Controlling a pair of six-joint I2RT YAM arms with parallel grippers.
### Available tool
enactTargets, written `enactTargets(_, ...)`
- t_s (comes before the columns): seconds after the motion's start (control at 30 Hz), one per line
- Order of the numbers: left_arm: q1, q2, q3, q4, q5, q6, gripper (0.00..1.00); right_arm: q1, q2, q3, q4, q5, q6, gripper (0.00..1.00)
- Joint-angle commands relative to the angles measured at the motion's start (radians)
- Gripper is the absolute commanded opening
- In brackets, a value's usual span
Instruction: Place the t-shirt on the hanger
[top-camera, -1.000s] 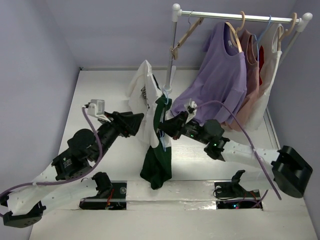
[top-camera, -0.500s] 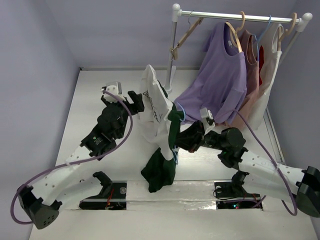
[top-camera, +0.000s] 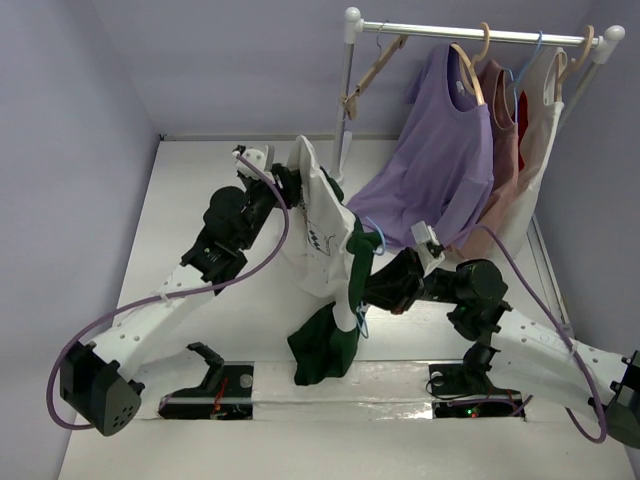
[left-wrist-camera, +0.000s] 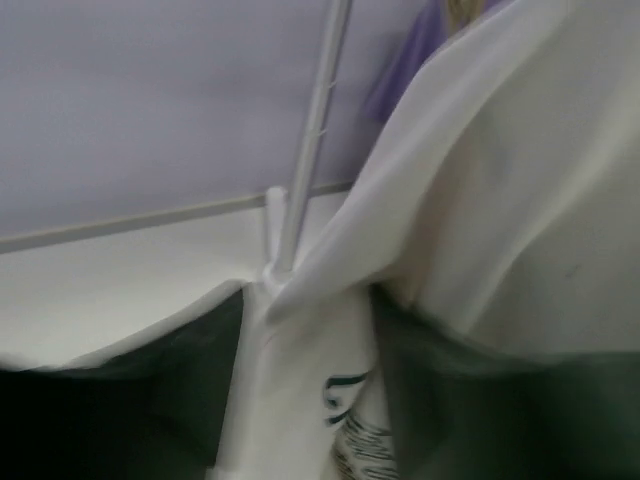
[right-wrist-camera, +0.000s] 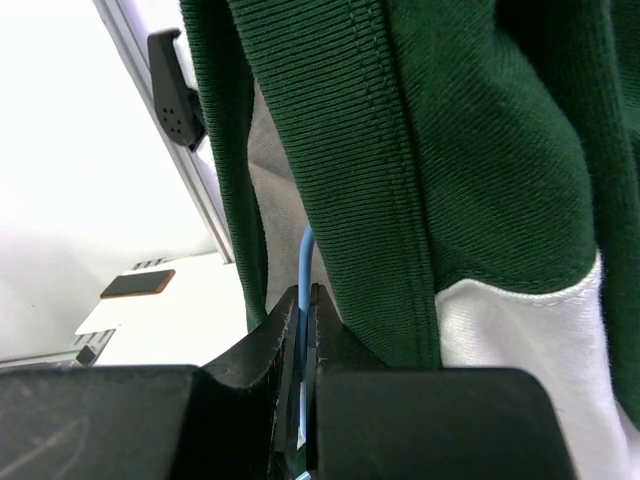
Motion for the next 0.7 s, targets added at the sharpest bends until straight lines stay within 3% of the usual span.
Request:
enactTargets(0.0, 0.008, 0.045, 0.096, 0.076, 0.127, 0.055, 0.07, -0.017, -0.025, 0.023, 0.072, -0.017, -0.038, 0.00)
enactTargets(0.03, 0.008, 0.054, 0.113, 0.066, 0.121, 0.039, 0.00, -0.017, -0.033, 0.023, 0.066, -0.012, -0.042, 0.00)
enactTargets(0.13, 0.008, 0.030, 0.066, 0.085, 0.060, 0.006, 0.00, -0.028, -0.050, 0.017, 0.066, 0.006, -0.048, 0.00)
enactTargets(0.3, 0.008, -0.157, -0.228, 0.101, -0.031, -0.198, 0.00, -0.046, -0.062, 0.034, 0.081, 0.018, -0.058, 0.00)
enactTargets(0.37, 0.008, -0.273, -0.387, 0.105, -0.011, -0.264, 0.00, -0.046, -0.066, 0.046, 0.064, 0.057, -0.097, 0.00)
enactTargets(0.47, -0.001, -0.420, -0.509, 0.025, 0.001, -0.346, 0.00, -0.046, -0.083, 0.051, 0.090, 0.112, -0.136, 0.00)
enactTargets(0.67, -0.010, -0.663, -0.569, -0.105, 0.099, -0.421, 0.00, -0.046, -0.105, 0.052, 0.099, 0.235, -0.219, 0.00)
